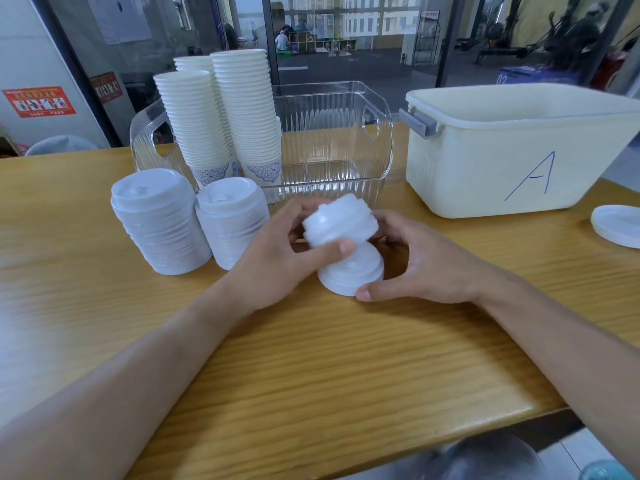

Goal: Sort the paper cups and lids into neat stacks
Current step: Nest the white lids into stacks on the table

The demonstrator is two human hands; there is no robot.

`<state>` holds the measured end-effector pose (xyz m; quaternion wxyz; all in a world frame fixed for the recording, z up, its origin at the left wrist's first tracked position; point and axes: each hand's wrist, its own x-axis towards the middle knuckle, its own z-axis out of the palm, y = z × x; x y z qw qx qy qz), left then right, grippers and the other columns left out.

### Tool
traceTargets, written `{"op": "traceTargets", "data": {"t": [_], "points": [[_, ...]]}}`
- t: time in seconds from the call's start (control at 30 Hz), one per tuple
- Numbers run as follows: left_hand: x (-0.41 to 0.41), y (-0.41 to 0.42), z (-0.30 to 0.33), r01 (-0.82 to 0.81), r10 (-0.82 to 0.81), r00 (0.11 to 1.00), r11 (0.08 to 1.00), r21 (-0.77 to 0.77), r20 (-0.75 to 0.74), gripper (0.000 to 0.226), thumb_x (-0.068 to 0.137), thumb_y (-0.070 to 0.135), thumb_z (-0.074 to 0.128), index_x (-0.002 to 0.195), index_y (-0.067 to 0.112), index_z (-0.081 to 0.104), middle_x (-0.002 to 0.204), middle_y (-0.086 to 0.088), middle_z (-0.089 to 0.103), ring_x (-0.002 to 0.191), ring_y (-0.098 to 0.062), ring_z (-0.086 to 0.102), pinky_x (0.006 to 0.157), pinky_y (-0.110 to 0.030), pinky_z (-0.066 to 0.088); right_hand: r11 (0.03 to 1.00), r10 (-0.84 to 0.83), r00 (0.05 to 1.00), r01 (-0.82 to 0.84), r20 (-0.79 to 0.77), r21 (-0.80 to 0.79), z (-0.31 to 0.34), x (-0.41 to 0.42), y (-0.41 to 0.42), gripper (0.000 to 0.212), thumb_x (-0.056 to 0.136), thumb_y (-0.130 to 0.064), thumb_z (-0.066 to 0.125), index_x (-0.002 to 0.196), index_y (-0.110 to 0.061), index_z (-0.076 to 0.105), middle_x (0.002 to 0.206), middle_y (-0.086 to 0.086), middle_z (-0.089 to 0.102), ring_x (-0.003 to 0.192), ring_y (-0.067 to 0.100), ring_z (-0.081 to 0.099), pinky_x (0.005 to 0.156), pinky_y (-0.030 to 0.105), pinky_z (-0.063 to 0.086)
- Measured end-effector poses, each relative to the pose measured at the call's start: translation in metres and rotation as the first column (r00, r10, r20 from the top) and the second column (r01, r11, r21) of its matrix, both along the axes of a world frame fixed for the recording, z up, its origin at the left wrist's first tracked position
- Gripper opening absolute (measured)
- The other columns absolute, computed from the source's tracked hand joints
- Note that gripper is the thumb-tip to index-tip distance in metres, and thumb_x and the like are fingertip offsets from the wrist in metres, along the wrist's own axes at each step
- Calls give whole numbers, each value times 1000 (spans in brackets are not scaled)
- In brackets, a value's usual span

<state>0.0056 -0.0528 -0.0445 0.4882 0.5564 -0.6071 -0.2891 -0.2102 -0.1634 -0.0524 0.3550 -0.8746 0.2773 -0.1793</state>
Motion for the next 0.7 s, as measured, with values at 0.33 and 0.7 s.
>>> {"op": "traceTargets", "data": {"t": [0.33,0.7], "points": [[1,1,1,5,-9,999,996,-94,-51,61,77,31,87,130,28,57,128,2,64,119,-17,64,98,-36,57,999,22,1000,-22,-5,34,3,-4,-2,97,63,-42,97,145,-43,44,135,-19,63,134,0,51,120,38,36],[2,2,-1,111,-117,987,992,63,108,74,76,40,90,138,24,53,132,12,67,128,-3,60,112,-31,48,995,-96,944,88,314,40,16,-4,9,55,82,-52,81,131,-31,68,125,-17,72,118,4,66,104,36,52]]}}
